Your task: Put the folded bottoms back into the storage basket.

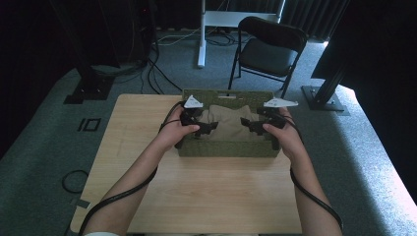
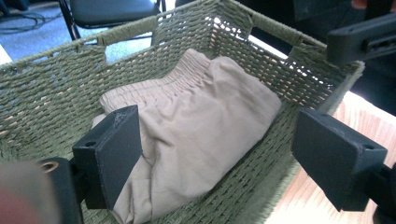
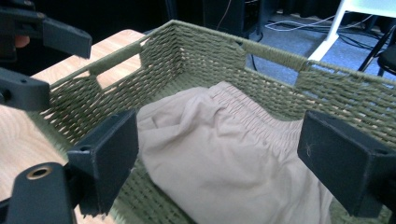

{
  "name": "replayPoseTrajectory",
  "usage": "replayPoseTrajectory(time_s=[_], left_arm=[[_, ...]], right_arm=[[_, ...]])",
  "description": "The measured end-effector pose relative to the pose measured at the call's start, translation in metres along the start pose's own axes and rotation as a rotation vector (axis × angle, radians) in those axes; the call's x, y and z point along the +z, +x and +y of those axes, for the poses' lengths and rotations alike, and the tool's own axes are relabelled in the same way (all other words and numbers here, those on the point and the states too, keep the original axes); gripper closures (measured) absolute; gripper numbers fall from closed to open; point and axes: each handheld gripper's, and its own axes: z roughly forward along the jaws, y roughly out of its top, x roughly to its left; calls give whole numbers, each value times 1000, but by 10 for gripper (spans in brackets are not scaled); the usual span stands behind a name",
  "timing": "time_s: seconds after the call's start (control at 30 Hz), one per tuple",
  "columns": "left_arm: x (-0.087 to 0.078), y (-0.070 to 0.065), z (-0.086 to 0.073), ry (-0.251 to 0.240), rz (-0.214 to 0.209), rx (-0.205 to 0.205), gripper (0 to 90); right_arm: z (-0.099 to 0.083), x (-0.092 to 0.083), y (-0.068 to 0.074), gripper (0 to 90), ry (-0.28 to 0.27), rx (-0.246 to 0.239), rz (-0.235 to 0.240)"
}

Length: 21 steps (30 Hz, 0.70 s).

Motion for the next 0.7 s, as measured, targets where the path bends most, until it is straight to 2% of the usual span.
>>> replayPoseTrajectory(time_s=[0.03, 0.2, 0.3, 0.47, 0.6, 0.7], left_arm=[[-3, -6, -4, -20, -14, 7, 174], [-6, -12, -12, -14, -17, 26, 174], [-9, -16, -19, -16, -37, 14, 174], [-15, -22, -27, -8, -24, 32, 174], [-20, -27, -34, -14, -32, 23, 175], [-23, -32, -39, -9, -41, 36, 175]], right_arm=[[-4, -3, 2, 122, 3, -2, 4], [-12, -9, 6, 122, 0, -16, 19], [-17, -14, 10, 122, -8, -14, 30], [-24, -21, 16, 122, -7, -23, 37], [-31, -26, 21, 122, -5, -30, 43], [-36, -29, 24, 122, -12, -42, 49]])
